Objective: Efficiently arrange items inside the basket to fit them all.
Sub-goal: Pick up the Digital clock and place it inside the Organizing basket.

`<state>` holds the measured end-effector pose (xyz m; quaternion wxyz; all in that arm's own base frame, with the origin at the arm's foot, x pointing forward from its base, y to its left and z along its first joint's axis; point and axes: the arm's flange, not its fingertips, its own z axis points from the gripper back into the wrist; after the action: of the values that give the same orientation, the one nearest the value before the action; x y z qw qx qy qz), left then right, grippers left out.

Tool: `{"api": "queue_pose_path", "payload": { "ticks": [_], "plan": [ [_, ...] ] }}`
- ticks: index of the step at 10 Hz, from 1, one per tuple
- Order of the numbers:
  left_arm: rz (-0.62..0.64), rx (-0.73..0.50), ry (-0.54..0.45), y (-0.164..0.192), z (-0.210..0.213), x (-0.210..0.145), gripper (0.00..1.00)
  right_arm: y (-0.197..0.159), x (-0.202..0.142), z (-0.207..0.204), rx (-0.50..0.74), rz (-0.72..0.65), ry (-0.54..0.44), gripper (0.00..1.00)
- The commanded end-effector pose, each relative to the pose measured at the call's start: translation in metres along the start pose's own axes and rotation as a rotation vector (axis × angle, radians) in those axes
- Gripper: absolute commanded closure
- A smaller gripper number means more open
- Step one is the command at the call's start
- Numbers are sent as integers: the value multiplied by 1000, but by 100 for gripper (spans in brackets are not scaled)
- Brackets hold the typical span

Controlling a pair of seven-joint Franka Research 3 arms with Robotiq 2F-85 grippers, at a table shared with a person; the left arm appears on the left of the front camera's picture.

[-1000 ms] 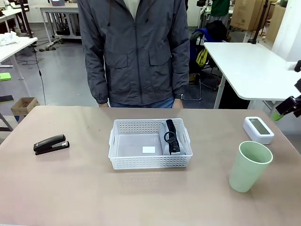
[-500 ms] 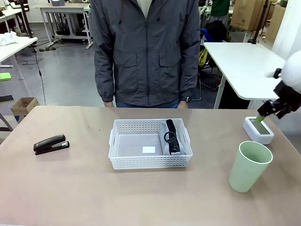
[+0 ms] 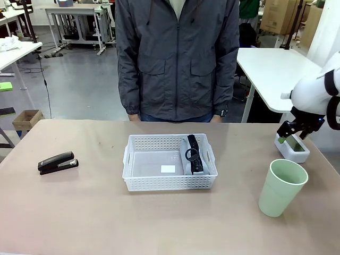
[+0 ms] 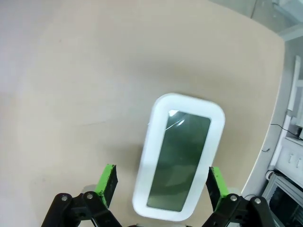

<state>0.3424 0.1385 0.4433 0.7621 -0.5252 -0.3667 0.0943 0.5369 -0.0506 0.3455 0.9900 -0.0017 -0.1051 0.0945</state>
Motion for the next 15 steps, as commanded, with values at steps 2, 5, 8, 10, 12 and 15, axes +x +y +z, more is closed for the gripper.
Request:
{"api": "queue_pose_path", "payload": {
  "ticks": [2, 5, 8, 10, 12, 15],
  "plan": [
    [-8, -9, -2, -1, 1, -1, 0, -3, 21, -6, -88, -17, 31, 0],
    [-8, -9, -2, -1, 1, -1, 0, -10, 30, -19, -75, -37, 67, 0],
    [-8, -9, -2, -1, 1, -1, 0, -14, 33, -30, -52, -65, 112, 0],
    [-8, -9, -2, -1, 1, -1, 0, -16, 33, -39, -15, -73, 150, 0],
    [-8, -9, -2, -1, 1, -1, 0, -16, 33, -43, 27, -89, 187, 0],
    [-8, -9, -2, -1, 1, -1, 0, -17, 33, -50, 55, -95, 232, 0]
  ]
}}
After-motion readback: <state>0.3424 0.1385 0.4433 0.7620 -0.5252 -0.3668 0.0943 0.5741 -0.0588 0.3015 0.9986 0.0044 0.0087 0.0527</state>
